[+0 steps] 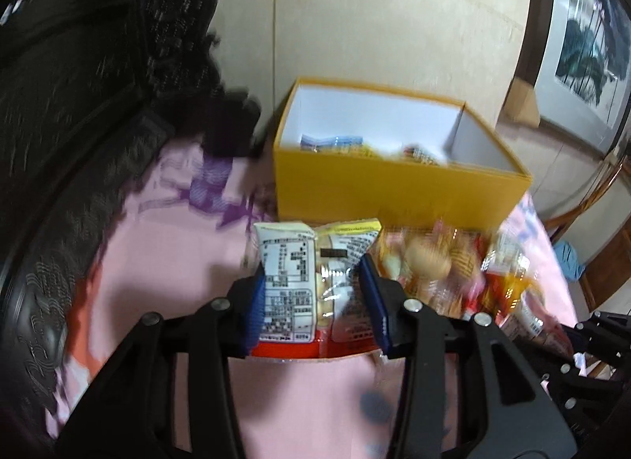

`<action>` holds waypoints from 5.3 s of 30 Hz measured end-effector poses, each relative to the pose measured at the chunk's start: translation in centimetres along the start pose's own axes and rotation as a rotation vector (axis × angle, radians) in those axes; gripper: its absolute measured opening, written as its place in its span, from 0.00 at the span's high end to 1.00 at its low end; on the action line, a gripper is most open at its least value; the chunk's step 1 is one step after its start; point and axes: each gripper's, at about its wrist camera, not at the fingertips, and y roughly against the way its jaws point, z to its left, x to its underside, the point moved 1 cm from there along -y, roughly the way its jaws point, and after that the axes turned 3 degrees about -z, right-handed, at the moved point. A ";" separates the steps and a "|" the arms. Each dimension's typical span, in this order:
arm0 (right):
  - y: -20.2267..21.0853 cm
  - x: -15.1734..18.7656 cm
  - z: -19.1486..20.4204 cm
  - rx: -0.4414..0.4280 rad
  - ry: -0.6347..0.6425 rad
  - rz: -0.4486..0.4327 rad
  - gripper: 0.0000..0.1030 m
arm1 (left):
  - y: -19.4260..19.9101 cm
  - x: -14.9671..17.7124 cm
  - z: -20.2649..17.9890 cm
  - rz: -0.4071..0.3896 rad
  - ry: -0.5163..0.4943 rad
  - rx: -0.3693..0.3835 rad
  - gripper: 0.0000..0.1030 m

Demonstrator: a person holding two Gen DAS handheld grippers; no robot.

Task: Organize snacks
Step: 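Carry both packets into the yellow box and open both tools, then return both tools to the pile toward the bread bag and yellow bag, then grasp the round bread bag with the left tool while the right tool grasps the yellow barcode bag, then lower both bags into the yellow box and open both tools, then return both tools over the pile toward the rice bar and clear packet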

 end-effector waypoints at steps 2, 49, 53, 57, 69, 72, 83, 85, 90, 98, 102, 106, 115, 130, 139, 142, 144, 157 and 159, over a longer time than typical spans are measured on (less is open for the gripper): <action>0.7 -3.4 -1.2 0.000 -0.005 -0.065 0.81 | -0.4 -2.8 -0.6 -0.037 -0.019 0.011 0.57; -3.6 2.1 -13.2 -0.056 -0.017 0.095 0.43 | -9.5 2.6 -8.9 0.229 -0.134 0.103 0.12; -5.6 3.3 -13.9 -0.065 0.052 0.142 0.42 | -10.0 3.1 -10.4 0.214 -0.189 0.118 0.11; -6.4 3.3 -14.4 -0.102 0.089 0.137 0.31 | -10.7 3.0 -11.0 0.228 -0.175 0.129 0.09; -7.8 4.7 -13.8 -0.125 0.180 0.210 0.44 | -12.4 2.9 -11.8 0.221 -0.150 0.150 0.19; -7.6 4.7 -14.0 -0.150 0.142 0.226 0.55 | -12.0 2.8 -11.8 0.207 -0.151 0.149 0.32; -2.9 4.2 -13.3 -0.154 0.100 0.169 0.57 | -6.0 1.0 -10.0 0.081 -0.158 0.146 0.43; -1.6 2.9 -12.9 -0.158 0.103 0.144 0.57 | -4.7 0.0 -9.3 0.054 -0.151 0.149 0.43; 0.3 -2.0 -12.4 -0.175 0.110 0.046 0.57 | -3.1 -5.6 -7.2 -0.039 -0.115 0.141 0.43; -3.9 -13.7 -13.1 -0.190 0.092 -0.095 0.57 | -7.5 -15.9 -5.4 -0.106 -0.091 0.093 0.43; -7.8 -16.8 -13.4 -0.160 0.085 -0.077 0.57 | -11.3 -17.4 -5.3 -0.054 -0.104 0.055 0.41; -10.1 -17.8 -13.4 -0.122 0.080 -0.050 0.53 | -14.1 -17.2 -5.1 0.000 -0.090 0.018 0.26; -8.8 -16.6 -13.2 -0.105 0.029 -0.052 0.37 | -11.8 -15.0 -3.4 -0.013 -0.048 -0.008 0.05; -3.1 -5.0 -12.5 -0.057 -0.121 0.022 0.37 | -5.7 -1.6 -3.3 0.097 -0.031 -0.035 0.02; -5.5 -1.6 -13.3 0.016 -0.243 0.083 0.37 | -5.5 5.3 -4.4 0.170 -0.077 -0.054 0.02; -6.1 -0.9 -13.6 0.053 -0.272 0.092 0.37 | -5.9 6.4 -4.8 0.186 -0.081 -0.048 0.02; -6.5 -0.5 -14.1 0.077 -0.313 0.107 0.37 | -6.3 6.7 -5.2 0.192 -0.088 -0.037 0.02; -9.3 0.7 -16.8 0.156 -0.494 0.187 0.29 | -8.2 8.1 -7.5 0.179 -0.150 -0.021 0.02; -9.6 1.0 -16.9 0.158 -0.508 0.194 0.29 | -8.3 8.2 -7.5 0.173 -0.149 -0.021 0.02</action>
